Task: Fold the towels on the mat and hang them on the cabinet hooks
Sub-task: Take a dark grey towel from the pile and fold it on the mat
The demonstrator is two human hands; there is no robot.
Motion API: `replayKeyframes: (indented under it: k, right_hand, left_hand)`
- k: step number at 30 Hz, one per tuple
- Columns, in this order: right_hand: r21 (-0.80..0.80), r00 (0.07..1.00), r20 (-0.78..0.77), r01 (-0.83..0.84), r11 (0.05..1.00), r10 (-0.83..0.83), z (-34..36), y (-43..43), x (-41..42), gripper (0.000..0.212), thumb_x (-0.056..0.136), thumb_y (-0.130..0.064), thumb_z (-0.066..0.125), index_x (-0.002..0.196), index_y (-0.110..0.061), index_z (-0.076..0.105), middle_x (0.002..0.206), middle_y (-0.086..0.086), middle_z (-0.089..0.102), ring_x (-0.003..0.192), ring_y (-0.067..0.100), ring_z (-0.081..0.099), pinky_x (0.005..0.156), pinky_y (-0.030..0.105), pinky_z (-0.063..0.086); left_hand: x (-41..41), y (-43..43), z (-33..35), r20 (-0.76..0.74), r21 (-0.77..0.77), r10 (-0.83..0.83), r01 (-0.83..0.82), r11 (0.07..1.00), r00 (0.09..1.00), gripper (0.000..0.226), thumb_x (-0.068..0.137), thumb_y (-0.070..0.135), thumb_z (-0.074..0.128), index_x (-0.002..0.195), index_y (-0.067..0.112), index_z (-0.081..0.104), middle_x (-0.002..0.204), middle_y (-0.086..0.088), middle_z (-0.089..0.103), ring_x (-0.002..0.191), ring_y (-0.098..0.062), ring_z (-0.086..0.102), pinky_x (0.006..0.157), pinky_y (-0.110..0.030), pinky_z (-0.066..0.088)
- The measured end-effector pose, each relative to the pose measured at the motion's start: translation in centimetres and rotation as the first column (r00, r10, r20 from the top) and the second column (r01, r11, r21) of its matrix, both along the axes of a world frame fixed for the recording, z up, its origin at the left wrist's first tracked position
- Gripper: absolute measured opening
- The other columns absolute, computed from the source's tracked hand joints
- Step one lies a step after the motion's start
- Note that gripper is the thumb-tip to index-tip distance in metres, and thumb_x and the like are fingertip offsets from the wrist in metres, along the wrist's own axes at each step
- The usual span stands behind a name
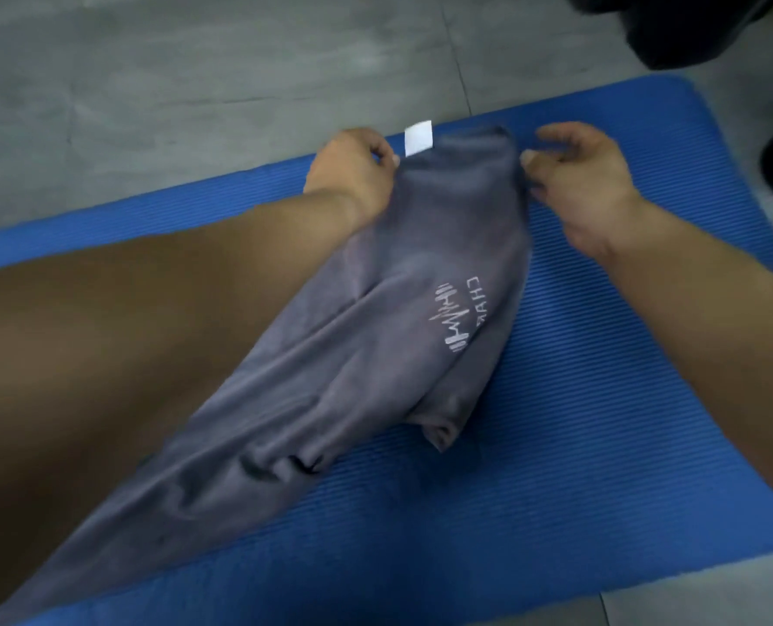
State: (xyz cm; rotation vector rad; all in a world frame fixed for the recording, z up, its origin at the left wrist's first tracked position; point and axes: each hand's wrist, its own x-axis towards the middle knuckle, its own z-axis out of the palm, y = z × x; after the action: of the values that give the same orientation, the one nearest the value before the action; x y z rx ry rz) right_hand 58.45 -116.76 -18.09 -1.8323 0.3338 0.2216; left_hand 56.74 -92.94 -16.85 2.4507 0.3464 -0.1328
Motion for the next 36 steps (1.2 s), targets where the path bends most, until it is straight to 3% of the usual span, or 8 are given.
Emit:
replayKeyframes:
  k: [3,9,13,19,24,28,32,36]
  right_hand:
    - [-0.161,0.999,-0.034,-0.022,0.987,0.017,-1.4,-0.5,-2.0,0.055,0.087,-0.031,0.074,0.137,-0.022,0.051,0.125,-0.002,0.058,0.111,0.010,0.060,0.089,0.022,0.052]
    - [-0.319,0.958,-0.262,-0.203,0.926,0.119,-2.9,-2.3,-8.7,0.027,0.086,-0.040,0.074,0.082,-0.015,0.064,0.077,0.011,0.071,0.063,0.020,0.064,0.063,0.037,0.059]
    - [-0.333,0.883,-0.434,-0.344,0.878,0.181,-2.1,-2.7,-11.1,0.040,0.085,-0.049,0.073,0.086,-0.010,0.068,0.074,0.005,0.072,0.062,0.017,0.066,0.056,0.028,0.055]
    - [-0.371,0.944,-0.283,-0.270,0.889,0.168,-2.5,-0.8,-12.4,0.027,0.080,-0.041,0.080,0.079,-0.015,0.073,0.070,0.000,0.070,0.060,0.013,0.063,0.069,0.033,0.059]
    - [-0.093,0.988,-0.140,-0.070,0.993,0.057,-3.3,0.0,-12.9,0.019,0.090,-0.030,0.067,0.075,-0.023,0.058,0.077,-0.001,0.062,0.076,0.018,0.061,0.082,0.047,0.060]
    - [0.312,0.969,-0.197,0.205,0.928,-0.147,-2.9,-0.2,-13.6,0.022,0.100,-0.024,0.053,0.079,-0.019,0.046,0.076,0.009,0.051,0.072,0.024,0.052,0.064,0.038,0.048]
    - [0.235,0.950,-0.254,0.242,0.941,-0.181,-2.9,-2.1,-14.2,0.032,0.096,-0.031,0.064,0.069,-0.024,0.048,0.068,-0.001,0.056,0.062,0.016,0.053,0.058,0.032,0.044]
    - [0.009,0.964,-0.263,-0.029,1.000,0.031,-2.2,-5.5,-14.9,0.021,0.084,-0.037,0.078,0.079,-0.021,0.066,0.079,-0.001,0.071,0.070,0.015,0.066,0.060,0.027,0.053]
  left_hand:
    - [-1.5,-1.3,-0.7,-0.148,-0.013,-0.071,0.070,0.997,0.986,0.049,0.098,0.042,0.053,0.143,0.023,0.047,0.133,-0.011,0.061,0.121,-0.030,0.058,0.103,-0.036,0.046]
    - [-11.4,-1.5,-2.1,-0.155,0.178,-0.243,0.269,0.947,0.958,0.039,0.095,0.046,0.051,0.124,0.023,0.062,0.128,-0.011,0.056,0.122,-0.034,0.053,0.106,-0.047,0.043]
    - [-16.6,-1.4,-2.5,-0.159,0.243,-0.237,0.271,0.931,0.958,0.046,0.095,0.050,0.052,0.134,0.027,0.057,0.150,-0.003,0.039,0.141,-0.026,0.034,0.118,-0.046,0.026]
    - [-18.8,-0.8,-3.2,-0.321,0.126,-0.275,0.328,0.936,0.906,0.063,0.099,0.060,0.038,0.154,0.031,0.034,0.169,-0.005,0.010,0.156,-0.022,0.004,0.126,-0.046,0.008]
    - [-18.8,-0.3,-2.9,-0.348,0.085,-0.287,0.334,0.939,0.893,0.066,0.100,0.061,0.033,0.159,0.032,0.021,0.170,0.002,0.002,0.156,-0.014,-0.004,0.127,-0.041,0.001]
    - [-18.7,-0.3,-3.0,-0.368,0.036,-0.295,0.331,0.943,0.882,0.065,0.102,0.061,0.027,0.160,0.032,0.019,0.170,0.000,0.000,0.156,-0.014,-0.008,0.127,-0.042,-0.001]
    - [-18.6,-0.5,-3.1,-0.401,0.049,-0.302,0.349,0.936,0.865,0.065,0.102,0.061,0.025,0.160,0.032,0.018,0.170,-0.001,-0.007,0.155,-0.015,-0.012,0.126,-0.042,-0.006]
    - [-18.7,-0.8,-3.5,-0.456,0.130,-0.325,0.423,0.897,0.829,0.074,0.098,0.068,0.027,0.161,0.033,0.011,0.168,-0.003,-0.017,0.154,-0.019,-0.021,0.126,-0.045,-0.008]
